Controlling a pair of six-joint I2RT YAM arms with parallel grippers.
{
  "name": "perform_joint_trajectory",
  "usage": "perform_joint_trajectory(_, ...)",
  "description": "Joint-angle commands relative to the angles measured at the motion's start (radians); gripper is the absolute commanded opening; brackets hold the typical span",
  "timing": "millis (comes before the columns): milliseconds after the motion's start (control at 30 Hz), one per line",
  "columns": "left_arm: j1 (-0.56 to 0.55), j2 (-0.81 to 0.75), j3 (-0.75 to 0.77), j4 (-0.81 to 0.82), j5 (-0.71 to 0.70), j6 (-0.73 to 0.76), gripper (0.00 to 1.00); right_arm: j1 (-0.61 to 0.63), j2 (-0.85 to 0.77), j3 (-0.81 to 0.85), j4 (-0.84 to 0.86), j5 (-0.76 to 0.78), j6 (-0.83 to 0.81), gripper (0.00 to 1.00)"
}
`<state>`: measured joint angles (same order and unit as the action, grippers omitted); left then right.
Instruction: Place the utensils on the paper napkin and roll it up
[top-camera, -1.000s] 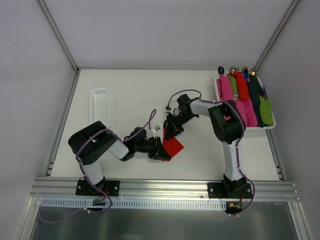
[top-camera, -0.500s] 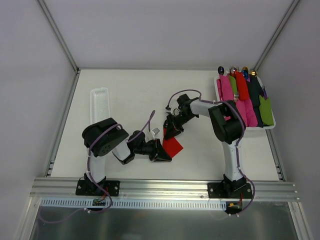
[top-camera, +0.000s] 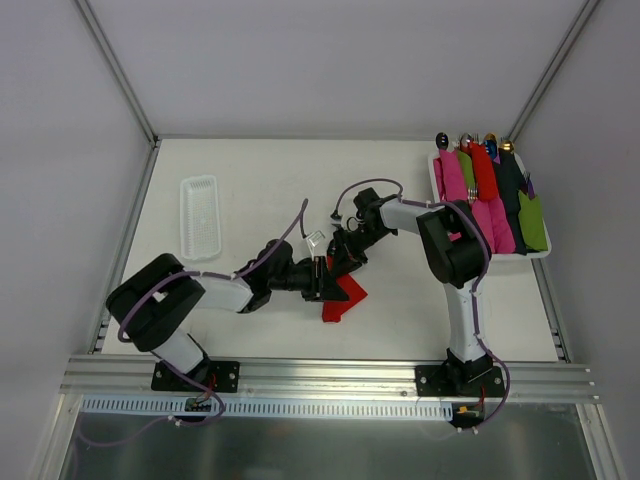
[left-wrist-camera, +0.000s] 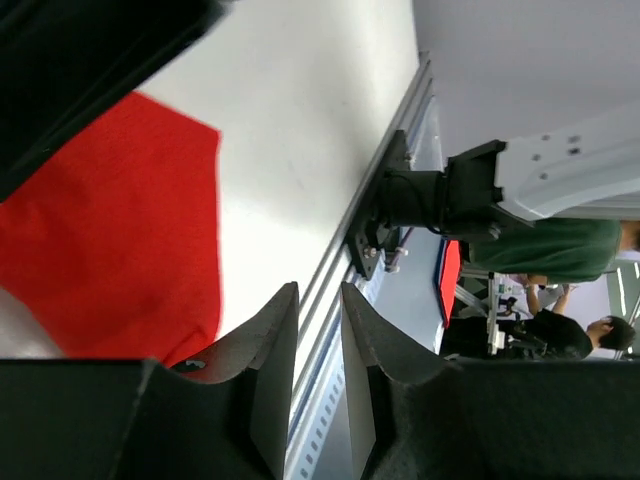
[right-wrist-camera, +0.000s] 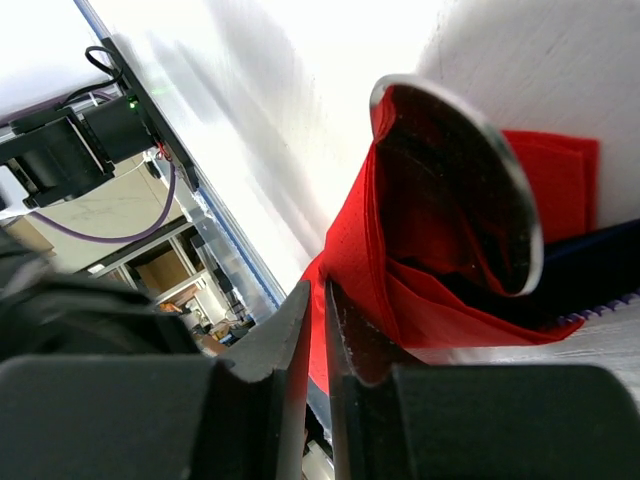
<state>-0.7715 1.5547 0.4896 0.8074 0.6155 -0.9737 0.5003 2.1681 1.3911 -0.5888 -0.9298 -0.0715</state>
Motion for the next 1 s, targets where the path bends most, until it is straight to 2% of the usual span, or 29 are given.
perform_joint_trajectory(0, -0.002, 0.096, -0.012, 0.033, 0.006, 0.009, 0.23, 0.003, 0.024, 0.005, -0.009, 0.138, -0.057, 0.14)
perform_joint_trajectory(200, -0.002, 0.367, -0.098, 0.404, 0.012, -0.155, 0.20, 0.004, 0.024, 0.011, -0.014, 0.132, -0.062, 0.14)
perform_joint_trajectory(233, 0.000, 0.404, -0.108, 0.404, 0.009, -0.175, 0.20, 0.003, 0.024, 0.011, -0.016, 0.132, -0.063, 0.14)
perform_joint_trajectory(267, 0.000, 0.438, -0.115, 0.505, 0.009, -0.198, 0.19, 0.004, 0.024, 0.011, -0.014, 0.131, -0.062, 0.14)
perform_joint_trajectory(367, 0.020, 0.531, -0.126, 0.619, 0.021, -0.267, 0.17, 0.004, 0.010, 0.011, -0.013, 0.132, -0.067, 0.14)
perform_joint_trajectory(467, 0.028, 0.545, -0.135, 0.635, 0.017, -0.281, 0.14, 0.001, -0.045, 0.008, -0.014, 0.132, -0.065, 0.21)
perform_joint_trajectory(600, 0.028, 0.532, -0.140, 0.593, 0.006, -0.273, 0.12, -0.019, -0.152, 0.032, -0.057, 0.149, -0.065, 0.37)
perform_joint_trajectory(667, 0.028, 0.531, -0.138, 0.584, 0.004, -0.272, 0.11, -0.046, -0.206, 0.048, -0.080, 0.161, -0.065, 0.41)
perform_joint_trajectory(700, 0.029, 0.533, -0.138, 0.582, 0.006, -0.273, 0.11, -0.064, -0.224, 0.048, -0.086, 0.170, -0.068, 0.49)
perform_joint_trajectory(767, 0.029, 0.541, -0.135, 0.581, 0.006, -0.276, 0.11, -0.080, -0.261, 0.045, -0.097, 0.227, -0.080, 0.56)
perform_joint_trajectory(967, 0.029, 0.541, -0.134, 0.572, 0.003, -0.278, 0.11, -0.072, -0.235, 0.042, -0.154, 0.318, -0.129, 0.58)
